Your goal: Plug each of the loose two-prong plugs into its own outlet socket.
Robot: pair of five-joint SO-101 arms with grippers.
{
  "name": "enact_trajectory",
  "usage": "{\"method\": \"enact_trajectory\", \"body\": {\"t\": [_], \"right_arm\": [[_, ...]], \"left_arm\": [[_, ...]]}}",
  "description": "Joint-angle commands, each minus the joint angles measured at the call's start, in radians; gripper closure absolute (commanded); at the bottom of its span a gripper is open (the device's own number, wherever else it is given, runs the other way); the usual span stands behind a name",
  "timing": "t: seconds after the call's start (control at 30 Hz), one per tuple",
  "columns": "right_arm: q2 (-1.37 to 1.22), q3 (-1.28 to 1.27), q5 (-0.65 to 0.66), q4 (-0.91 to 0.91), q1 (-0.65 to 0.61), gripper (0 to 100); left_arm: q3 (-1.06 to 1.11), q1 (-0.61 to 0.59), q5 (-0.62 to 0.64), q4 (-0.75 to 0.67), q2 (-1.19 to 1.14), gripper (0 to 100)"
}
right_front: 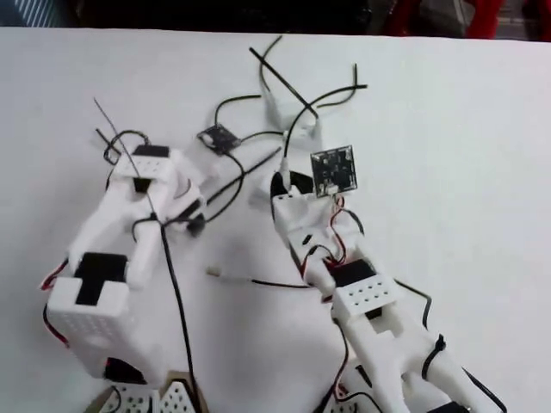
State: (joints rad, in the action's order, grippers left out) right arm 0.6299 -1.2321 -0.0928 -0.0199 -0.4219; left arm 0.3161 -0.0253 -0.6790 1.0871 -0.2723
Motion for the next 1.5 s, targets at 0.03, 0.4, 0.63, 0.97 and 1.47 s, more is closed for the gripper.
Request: {"method": "enact_trajectory", "body": {"t": [0.03, 0.4, 0.63, 0.97, 1.47], "right_arm": [[0.024, 0.006, -0.002, -0.024, 0.01, 98.1], [0.025, 0.006, -0.002, -0.024, 0.028, 98.1], [0.035, -0.009, -0.002, -0.016, -0.001, 98.1], [0.245, -0.087, 0.003, 0.179, -0.202, 98.1], [0.309, -0.153, 0.104, 0.219, -0.332, 98.1]], "left_arm": [[-0.092, 0.087, -0.084, -0.017, -0.002, 83], [-0.215, 0.124, 0.114, 0.068, 0.033, 69], [-0.178, 0.088, 0.141, 0.173, 0.332, 71], [0.198, 0.058, 0.296, -0.028, 0.713, 71], [0.512, 0.196, 0.296, -0.023, 1.194, 71]]}}
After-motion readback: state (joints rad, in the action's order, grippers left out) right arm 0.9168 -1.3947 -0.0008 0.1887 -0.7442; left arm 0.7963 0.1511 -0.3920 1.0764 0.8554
